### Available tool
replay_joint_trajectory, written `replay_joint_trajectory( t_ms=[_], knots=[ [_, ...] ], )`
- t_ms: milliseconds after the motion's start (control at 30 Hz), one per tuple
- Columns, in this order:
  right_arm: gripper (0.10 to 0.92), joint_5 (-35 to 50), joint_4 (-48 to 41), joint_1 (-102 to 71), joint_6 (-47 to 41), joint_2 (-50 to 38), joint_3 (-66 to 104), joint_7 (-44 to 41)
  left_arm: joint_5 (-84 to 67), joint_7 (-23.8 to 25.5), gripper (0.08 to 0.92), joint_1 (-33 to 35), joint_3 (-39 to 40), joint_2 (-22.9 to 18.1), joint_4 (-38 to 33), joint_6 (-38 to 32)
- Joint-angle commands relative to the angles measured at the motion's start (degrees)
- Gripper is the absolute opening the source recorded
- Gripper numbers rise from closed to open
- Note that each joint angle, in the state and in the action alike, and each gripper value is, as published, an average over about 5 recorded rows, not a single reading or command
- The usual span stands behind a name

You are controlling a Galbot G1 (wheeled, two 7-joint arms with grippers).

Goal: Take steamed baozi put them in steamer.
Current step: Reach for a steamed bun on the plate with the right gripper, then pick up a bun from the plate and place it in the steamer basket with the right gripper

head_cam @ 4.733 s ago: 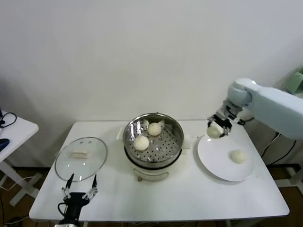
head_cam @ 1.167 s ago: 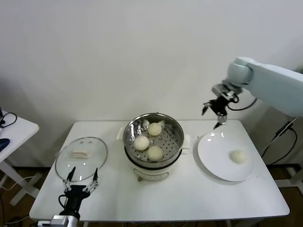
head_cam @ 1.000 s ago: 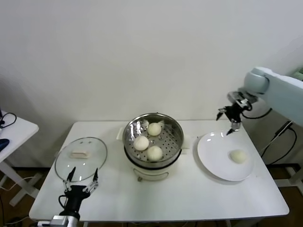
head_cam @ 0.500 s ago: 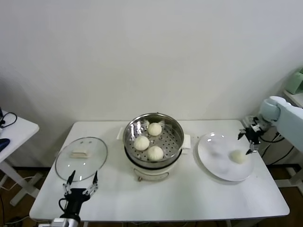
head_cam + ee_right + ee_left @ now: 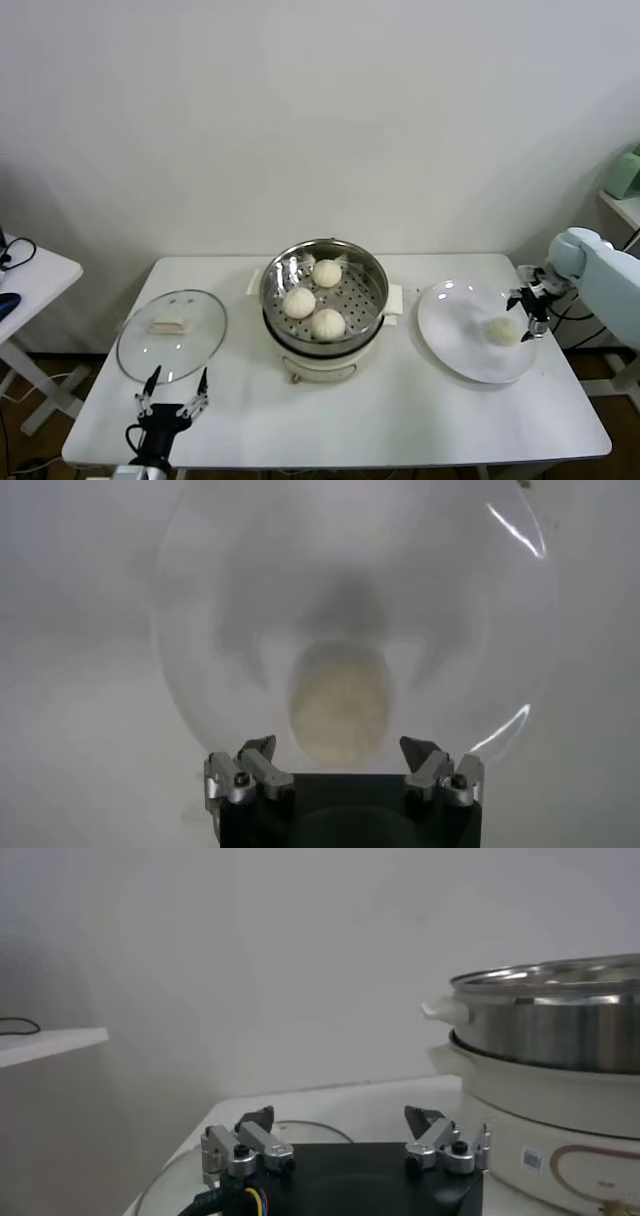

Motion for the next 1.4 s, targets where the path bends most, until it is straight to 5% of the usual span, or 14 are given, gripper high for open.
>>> replay_joint_trajectory(
  t_ms=[33, 600, 1133, 1400],
  knots=[
    [0.823, -1.9, -3.1, -3.1, 0.2, 2.1, 3.5, 0.7, 0.2, 0.0, 0.823, 0.1, -0.2, 0.0, 0.5, -0.2],
    [0.82, -3.6, -5.3, -3.4, 0.6, 4.0, 5.2, 0.5, 0.7, 0.0, 0.823, -0.3, 0.2, -0.1, 1.4, -0.4],
    [0.7, 0.0, -5.6, -0.3, 0.3, 4.1, 3.2, 0.5, 0.7, 0.1, 0.823, 0.1, 0.0, 0.0, 1.3, -0.7],
    [0.695, 18.7, -2.8, 13.4, -4.5, 4.7, -11.1, 0.6, 0.3, -0.4, 0.823, -0.2, 0.3, -0.2, 0.3, -0.4]
  ],
)
